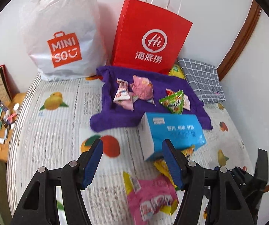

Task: Organize snacks
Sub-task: 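Move both tools back toward the snack pile, then grasp the blue chocolate chip packet with the right tool while the left tool grasps the pink packet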

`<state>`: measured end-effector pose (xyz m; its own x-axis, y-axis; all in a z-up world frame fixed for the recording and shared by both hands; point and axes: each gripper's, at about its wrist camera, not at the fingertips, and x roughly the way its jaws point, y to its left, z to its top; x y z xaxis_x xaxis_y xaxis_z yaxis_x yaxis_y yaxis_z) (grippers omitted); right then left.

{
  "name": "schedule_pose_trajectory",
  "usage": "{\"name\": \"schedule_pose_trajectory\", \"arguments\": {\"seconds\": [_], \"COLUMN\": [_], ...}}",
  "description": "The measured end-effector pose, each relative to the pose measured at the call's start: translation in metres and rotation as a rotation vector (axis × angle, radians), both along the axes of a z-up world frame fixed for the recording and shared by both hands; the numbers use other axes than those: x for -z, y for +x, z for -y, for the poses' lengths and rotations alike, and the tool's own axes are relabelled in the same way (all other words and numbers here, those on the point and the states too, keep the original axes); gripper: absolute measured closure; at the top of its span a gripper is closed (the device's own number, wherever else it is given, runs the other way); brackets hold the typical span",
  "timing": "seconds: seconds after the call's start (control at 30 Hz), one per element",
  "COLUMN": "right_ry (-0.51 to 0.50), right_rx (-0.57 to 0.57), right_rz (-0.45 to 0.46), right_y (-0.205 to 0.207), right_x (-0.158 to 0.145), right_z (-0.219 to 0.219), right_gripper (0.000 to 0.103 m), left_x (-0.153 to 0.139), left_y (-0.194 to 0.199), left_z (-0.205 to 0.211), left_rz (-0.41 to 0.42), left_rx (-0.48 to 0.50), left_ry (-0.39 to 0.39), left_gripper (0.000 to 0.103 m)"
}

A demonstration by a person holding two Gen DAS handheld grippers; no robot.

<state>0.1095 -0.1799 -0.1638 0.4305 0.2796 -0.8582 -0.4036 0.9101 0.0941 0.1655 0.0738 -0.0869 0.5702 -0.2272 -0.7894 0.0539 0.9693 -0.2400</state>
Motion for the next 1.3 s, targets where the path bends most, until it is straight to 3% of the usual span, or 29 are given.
{"name": "schedule_pose_trajectory", "arguments": {"seconds": [0.13,0.2,0.27,0.43,0.73,0.93,1.1,1.13,1.3], "right_ry": [-0.058,-0.037,-0.02,0.008,0.046,0.084,0.106,0.108,0.119], "right_rx": [-0.012,-0.006,-0.002,0.004,0.056,0.083,0.096,0.1,0.121], "right_rz": [-0.024,0.006,0.017,0.023,0.061,0.072,0.079,0.078,0.068], "right_y": [0.004,0.001,0.0,-0.004,-0.016,-0.021,-0.024,-0.025,-0.03], "right_x": [0.022,0.022,0.02,0.016,-0.001,-0.009,-0.013,-0.013,-0.011], "right_z": [-0.005,-0.002,0.0,0.009,0.034,0.045,0.05,0.051,0.056], "right_gripper": [0.026,0.027,0.047,0.055,0.057,0.057,0.057,0.057,0.057], "left_x": [0.001,0.002,0.004,0.015,0.054,0.064,0.063,0.063,0.057], "left_y": [-0.019,-0.025,-0.032,-0.036,-0.033,-0.034,-0.039,-0.041,-0.054], "left_z": [-0.001,-0.001,-0.001,0.009,0.027,0.044,0.051,0.052,0.055], "left_rz": [-0.005,-0.008,-0.011,-0.037,-0.129,-0.145,-0.133,-0.132,-0.105], "left_rx": [-0.016,-0.023,-0.03,-0.026,0.0,0.029,0.052,0.057,0.069], "left_ry": [0.015,0.023,0.025,0.002,-0.059,-0.035,-0.046,-0.05,-0.039], "left_gripper": [0.04,0.04,0.04,0.04,0.04,0.04,0.05,0.059,0.062]}}
